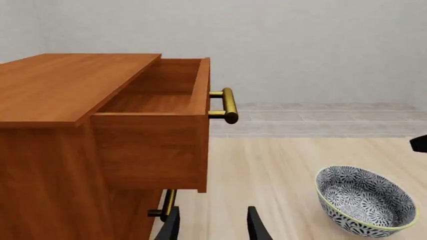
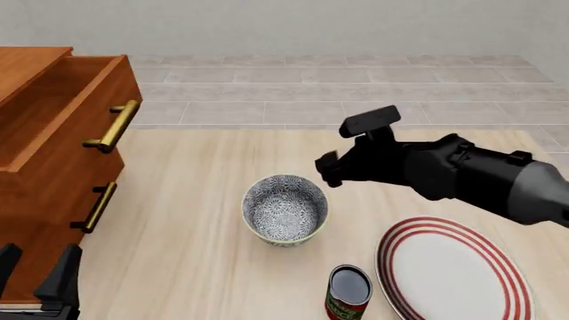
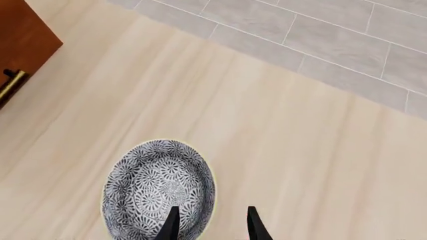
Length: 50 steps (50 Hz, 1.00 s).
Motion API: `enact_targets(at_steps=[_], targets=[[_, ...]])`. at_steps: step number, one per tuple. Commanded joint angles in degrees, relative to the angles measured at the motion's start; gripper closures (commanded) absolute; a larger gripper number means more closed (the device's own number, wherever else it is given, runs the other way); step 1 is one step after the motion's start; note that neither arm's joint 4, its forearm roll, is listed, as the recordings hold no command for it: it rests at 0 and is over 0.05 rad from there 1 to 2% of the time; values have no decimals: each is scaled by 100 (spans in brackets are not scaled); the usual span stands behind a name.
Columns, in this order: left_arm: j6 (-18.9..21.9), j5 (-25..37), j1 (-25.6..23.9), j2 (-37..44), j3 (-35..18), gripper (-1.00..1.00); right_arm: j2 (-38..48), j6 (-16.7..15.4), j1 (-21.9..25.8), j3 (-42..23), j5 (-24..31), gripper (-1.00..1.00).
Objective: Put the bowl on the plate.
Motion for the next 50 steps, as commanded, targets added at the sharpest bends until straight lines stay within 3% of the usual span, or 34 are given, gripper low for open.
enact_targets(at_steps=[1, 50], targets=[[1, 0, 1, 1, 0, -100, 441, 100, 18, -67, -16, -100], [1, 0, 1, 0, 0, -100, 1851, 289, 91, -239, -359, -100]])
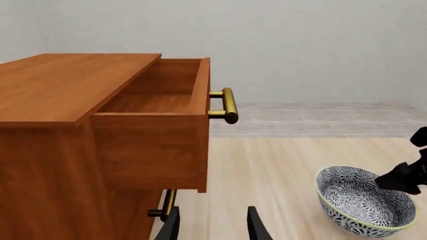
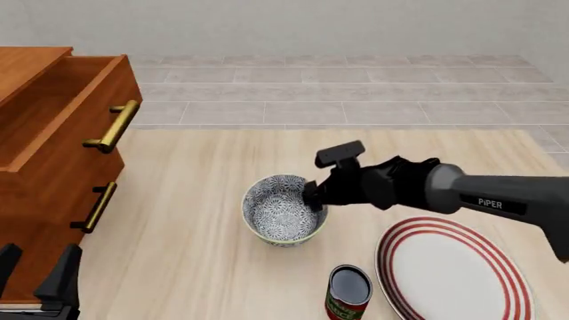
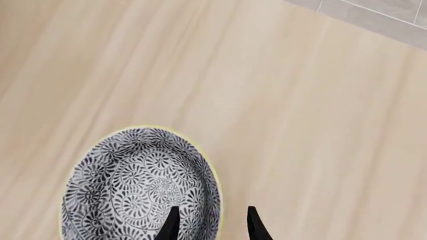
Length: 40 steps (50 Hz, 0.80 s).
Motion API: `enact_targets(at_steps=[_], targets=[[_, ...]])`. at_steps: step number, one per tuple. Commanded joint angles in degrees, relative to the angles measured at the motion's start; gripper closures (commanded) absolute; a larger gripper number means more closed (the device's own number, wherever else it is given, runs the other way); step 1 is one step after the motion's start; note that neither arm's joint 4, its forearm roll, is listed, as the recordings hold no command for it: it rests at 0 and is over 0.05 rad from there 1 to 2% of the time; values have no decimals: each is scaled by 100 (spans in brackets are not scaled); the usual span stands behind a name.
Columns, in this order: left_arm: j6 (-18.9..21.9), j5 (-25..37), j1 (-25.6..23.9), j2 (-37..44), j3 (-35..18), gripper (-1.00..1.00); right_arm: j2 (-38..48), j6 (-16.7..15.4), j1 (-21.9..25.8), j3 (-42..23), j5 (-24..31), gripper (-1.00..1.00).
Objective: Put the bowl on the plate.
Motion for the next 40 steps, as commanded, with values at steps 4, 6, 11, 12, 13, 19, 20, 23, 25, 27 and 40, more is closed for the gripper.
enact_targets(at_steps=[4, 6, 11, 12, 13, 19, 20, 23, 25, 27, 40], targets=[[0, 0, -1, 1, 0, -100, 247, 101, 67, 111, -170, -100], [0, 0, 0, 0, 0, -100, 296, 111, 61, 121, -209, -100], [1, 0, 0, 0, 0, -100, 380, 165, 90, 152, -282, -100], [-1, 0, 0, 0, 0, -100, 404, 162, 93, 147, -292, -100], [0, 0, -1, 0, 0, -100, 409, 185, 110, 158, -311, -100], [0, 0, -2, 0, 0, -100, 499, 255, 178, 232, -411, -100], [0, 0, 1, -1, 0, -100, 532, 256, 176, 233, -427, -100], [0, 0, -1, 0, 0, -100, 579, 260, 180, 237, -456, -100], [-1, 0, 0, 0, 0, -100, 590, 294, 197, 251, -475, -100], [2, 0, -1, 0, 0, -100, 626, 286, 187, 237, -476, -100], [-1, 0, 0, 0, 0, -100, 606, 194, 126, 221, -463, 100]])
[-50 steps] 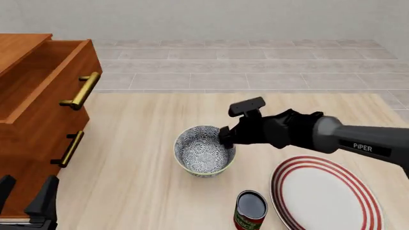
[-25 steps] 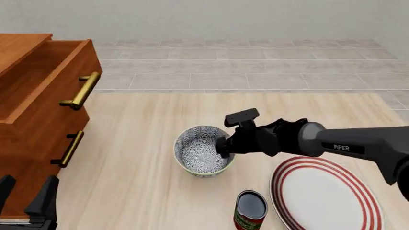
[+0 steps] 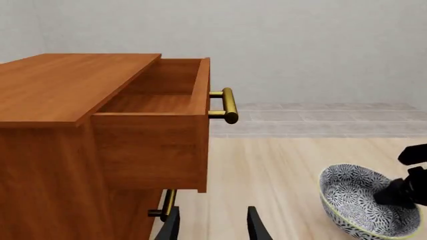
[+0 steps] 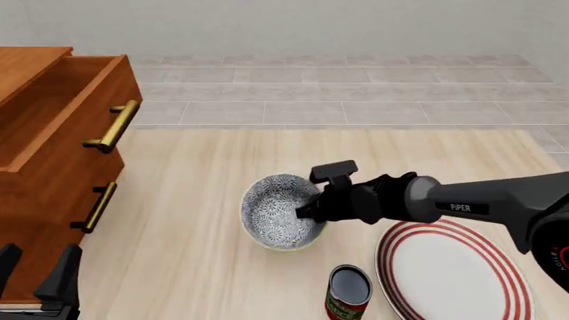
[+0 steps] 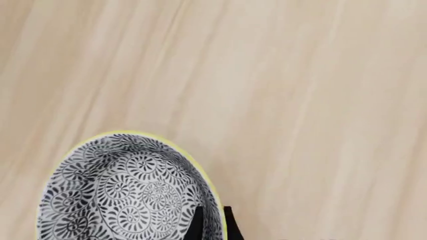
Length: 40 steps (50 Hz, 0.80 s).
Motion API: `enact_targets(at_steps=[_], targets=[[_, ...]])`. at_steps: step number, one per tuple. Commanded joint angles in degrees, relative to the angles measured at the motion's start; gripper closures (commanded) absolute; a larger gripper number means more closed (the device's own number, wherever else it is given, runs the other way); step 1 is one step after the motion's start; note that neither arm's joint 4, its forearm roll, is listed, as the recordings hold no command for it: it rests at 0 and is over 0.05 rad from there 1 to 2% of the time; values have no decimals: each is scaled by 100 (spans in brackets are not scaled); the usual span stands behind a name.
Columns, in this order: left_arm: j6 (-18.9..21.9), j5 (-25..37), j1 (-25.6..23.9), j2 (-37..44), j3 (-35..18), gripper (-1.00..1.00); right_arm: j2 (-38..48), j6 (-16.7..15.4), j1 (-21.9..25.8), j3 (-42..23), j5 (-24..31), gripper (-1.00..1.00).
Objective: Put the bowl on the plate.
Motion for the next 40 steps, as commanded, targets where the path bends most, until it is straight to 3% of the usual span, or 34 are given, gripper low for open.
enact_targets(at_steps=[1, 23, 40], targets=[[0, 0, -1, 0, 0, -100, 54, -23, -16, 42, -25, 100], [0, 0, 1, 0, 0, -100, -307, -176, -122, -188, 240, 100], [-1, 0, 0, 1, 0, -100, -762, -109, -82, -272, 455, 100]])
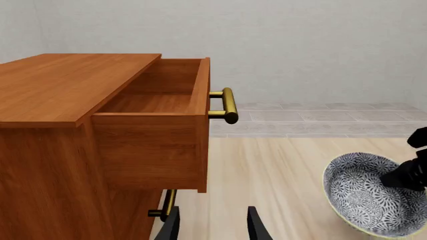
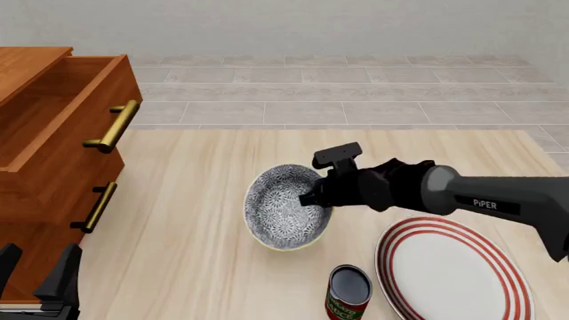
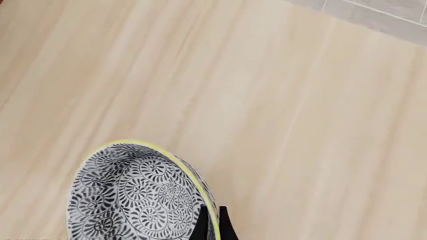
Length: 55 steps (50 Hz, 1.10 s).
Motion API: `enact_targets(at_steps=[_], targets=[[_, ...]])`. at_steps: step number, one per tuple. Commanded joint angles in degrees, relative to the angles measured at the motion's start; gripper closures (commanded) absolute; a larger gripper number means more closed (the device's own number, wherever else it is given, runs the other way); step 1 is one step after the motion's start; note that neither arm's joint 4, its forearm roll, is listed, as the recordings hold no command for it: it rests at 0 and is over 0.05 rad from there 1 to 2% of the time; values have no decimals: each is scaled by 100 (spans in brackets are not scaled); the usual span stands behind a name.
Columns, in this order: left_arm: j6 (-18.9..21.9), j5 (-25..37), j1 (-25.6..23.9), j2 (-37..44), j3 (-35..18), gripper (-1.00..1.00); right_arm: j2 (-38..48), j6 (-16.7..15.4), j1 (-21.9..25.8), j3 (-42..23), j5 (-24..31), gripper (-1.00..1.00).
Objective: Put the bowl on the plate.
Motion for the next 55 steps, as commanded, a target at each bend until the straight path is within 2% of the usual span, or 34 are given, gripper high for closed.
enact_targets(at_steps=[1, 19, 37, 55], targets=[[-1, 0, 1, 0, 0, -100, -321, 74, -7, -94, 151, 100], [0, 0, 0, 2, 0, -100, -807, 28, -248, -100, 308, 100], [-1, 0, 1, 0, 0, -100, -1580, 119, -708, 650, 162, 100], [-2, 0, 0, 1, 0, -100, -2656, 144, -1292, 1452, 356, 100]])
